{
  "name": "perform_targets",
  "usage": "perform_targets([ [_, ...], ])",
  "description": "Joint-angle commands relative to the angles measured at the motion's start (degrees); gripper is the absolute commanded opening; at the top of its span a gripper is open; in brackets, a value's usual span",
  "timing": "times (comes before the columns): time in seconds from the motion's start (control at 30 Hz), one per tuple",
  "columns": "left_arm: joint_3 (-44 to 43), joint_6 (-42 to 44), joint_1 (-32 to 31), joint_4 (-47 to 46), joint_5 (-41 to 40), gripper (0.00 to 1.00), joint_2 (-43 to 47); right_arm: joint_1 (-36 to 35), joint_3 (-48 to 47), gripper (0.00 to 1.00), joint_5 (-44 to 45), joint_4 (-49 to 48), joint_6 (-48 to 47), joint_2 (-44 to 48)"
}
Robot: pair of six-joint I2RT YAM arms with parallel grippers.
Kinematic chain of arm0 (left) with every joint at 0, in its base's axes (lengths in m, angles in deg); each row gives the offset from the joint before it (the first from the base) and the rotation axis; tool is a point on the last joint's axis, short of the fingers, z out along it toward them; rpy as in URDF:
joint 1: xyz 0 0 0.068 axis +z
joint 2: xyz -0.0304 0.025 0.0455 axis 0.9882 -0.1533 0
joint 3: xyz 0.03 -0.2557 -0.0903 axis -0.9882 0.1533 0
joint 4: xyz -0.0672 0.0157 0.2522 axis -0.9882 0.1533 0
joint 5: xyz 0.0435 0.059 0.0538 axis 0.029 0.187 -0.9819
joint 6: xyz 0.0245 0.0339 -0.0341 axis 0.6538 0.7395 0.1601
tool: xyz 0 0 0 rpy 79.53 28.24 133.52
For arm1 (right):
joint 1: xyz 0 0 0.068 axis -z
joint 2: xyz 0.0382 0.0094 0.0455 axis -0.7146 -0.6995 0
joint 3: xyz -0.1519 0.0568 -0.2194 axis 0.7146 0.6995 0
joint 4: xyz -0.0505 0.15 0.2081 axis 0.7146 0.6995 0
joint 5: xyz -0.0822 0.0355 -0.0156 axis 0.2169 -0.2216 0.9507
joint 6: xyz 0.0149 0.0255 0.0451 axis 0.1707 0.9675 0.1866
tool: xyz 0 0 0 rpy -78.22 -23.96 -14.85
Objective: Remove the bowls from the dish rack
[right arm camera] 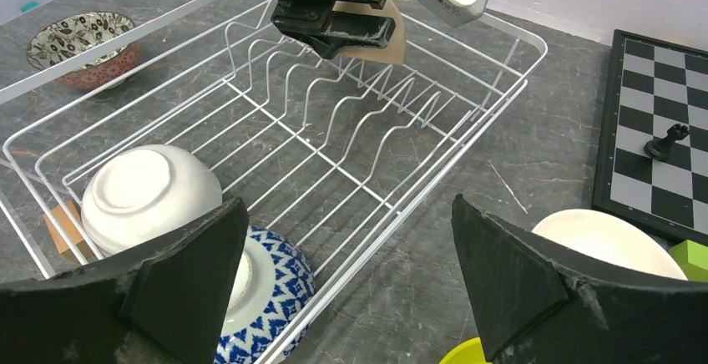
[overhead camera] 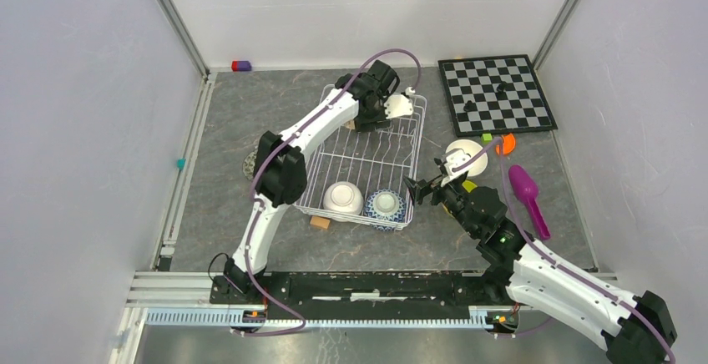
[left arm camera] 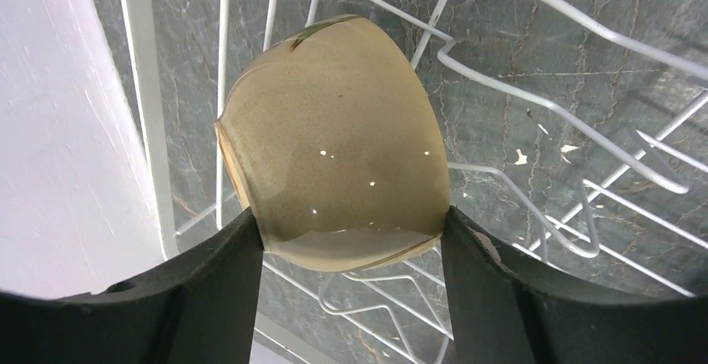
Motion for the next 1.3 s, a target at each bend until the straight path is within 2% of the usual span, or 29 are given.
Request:
perform_targets([
  [0.0, 4.4, -7.2, 0.4, -9.8, -4.6, 0.28, 6.5, 0.0, -1.5, 0.98, 0.2, -1.5, -0.1, 0.1],
  [0.23, 12.9, -16.3, 0.9, -19.4, -2.4, 0.21, 15.9, 0.0, -1.4, 0.98, 0.4, -1.1, -0.1, 0.9],
  [0.3, 14.3, -19.2, 1.1, -20.9, -2.6, 0.14, 17.3, 0.0, -1.4, 0.98, 0.4, -1.2, 0.0, 1.1],
  [0.4, 16.8, -23.6, 1.6, -23.3, -4.3, 0.1, 19.1, 0.0, -1.3, 0.98, 0.3, -1.2, 0.1, 1.2],
  [0.53, 20.8, -28.5, 2.5, -27.2, -6.4, 0.06, 21.7, 0.0, -1.2, 0.98, -0.2, -1.3, 0.3, 1.4],
  [0.63, 25.0, -33.0, 3.6, -30.8, -4.8, 0.06, 25.2, 0.0, -1.1, 0.98, 0.0, -1.2, 0.4, 1.8],
  [0.83, 35.1, -43.4, 8.1, -39.3, 8.6, 0.07, 32.4, 0.0, -0.9, 0.98, 0.4, -1.1, 0.4, 2.4],
  [1.07, 39.8, -59.1, 13.7, -44.5, 27.5, 0.07, 33.9, 0.0, -0.9, 0.98, 0.6, -0.9, 0.6, 2.2],
  [1.27, 45.2, -76.0, 17.8, -55.7, 38.9, 0.05, 34.7, 0.0, -2.2, 0.98, 1.5, 0.9, 1.1, 0.4],
])
